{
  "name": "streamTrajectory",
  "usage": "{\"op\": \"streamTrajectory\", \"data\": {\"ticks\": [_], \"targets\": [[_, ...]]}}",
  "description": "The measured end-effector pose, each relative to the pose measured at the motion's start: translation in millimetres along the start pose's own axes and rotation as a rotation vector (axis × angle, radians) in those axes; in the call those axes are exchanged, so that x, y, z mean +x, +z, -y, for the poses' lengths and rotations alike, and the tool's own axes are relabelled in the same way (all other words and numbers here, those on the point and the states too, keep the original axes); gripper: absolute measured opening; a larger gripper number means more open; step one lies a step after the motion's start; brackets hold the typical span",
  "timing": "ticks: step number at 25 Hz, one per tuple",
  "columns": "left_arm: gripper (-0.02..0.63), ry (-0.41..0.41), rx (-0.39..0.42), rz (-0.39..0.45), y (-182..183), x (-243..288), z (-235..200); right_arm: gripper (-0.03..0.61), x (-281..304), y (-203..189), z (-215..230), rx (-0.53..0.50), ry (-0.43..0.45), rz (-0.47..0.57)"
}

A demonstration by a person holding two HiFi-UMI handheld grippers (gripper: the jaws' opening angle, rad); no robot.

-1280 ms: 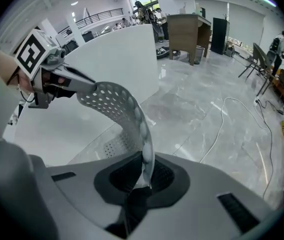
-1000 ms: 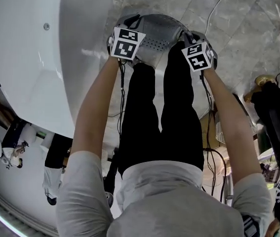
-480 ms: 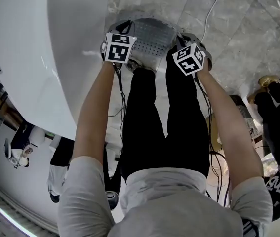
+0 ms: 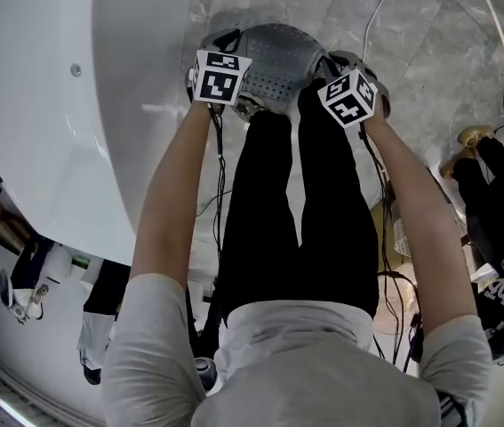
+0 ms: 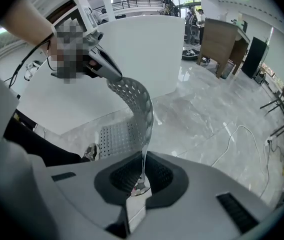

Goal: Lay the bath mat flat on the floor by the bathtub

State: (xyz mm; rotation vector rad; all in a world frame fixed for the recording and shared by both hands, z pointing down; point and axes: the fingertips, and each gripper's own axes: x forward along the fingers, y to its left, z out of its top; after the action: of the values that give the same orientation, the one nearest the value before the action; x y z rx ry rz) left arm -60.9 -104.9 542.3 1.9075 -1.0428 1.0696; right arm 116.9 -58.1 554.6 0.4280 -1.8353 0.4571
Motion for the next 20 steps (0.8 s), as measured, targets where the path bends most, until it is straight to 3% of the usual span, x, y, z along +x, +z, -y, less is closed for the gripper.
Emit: {"op": "streamTrajectory", "data": {"ticks": [5, 7, 12, 15, 20], "targets": [[0.031, -0.003, 0.112, -0.003, -6, 0, -10, 0.020, 4, 8, 8, -0.006, -0.032, 0.010], [0.031, 0.002, 0.107, 0.001, -5, 6, -13, 0.020, 12, 9, 18, -0.006, -0.044, 0.019], [0.012, 0.006, 0.099, 0.041, 10, 31, -6, 0.021, 44, 8, 38, -0.118, -0.044, 0.042], [0.012, 0.006, 0.122, 0.039, 24, 58, -2, 0.020, 66, 14, 52, -0.108, -0.019, 0.076], [0.012, 0.019, 0.089, 0.020, 26, 87, -3, 0.020, 98, 22, 84, -0.103, -0.035, 0.090]]}}
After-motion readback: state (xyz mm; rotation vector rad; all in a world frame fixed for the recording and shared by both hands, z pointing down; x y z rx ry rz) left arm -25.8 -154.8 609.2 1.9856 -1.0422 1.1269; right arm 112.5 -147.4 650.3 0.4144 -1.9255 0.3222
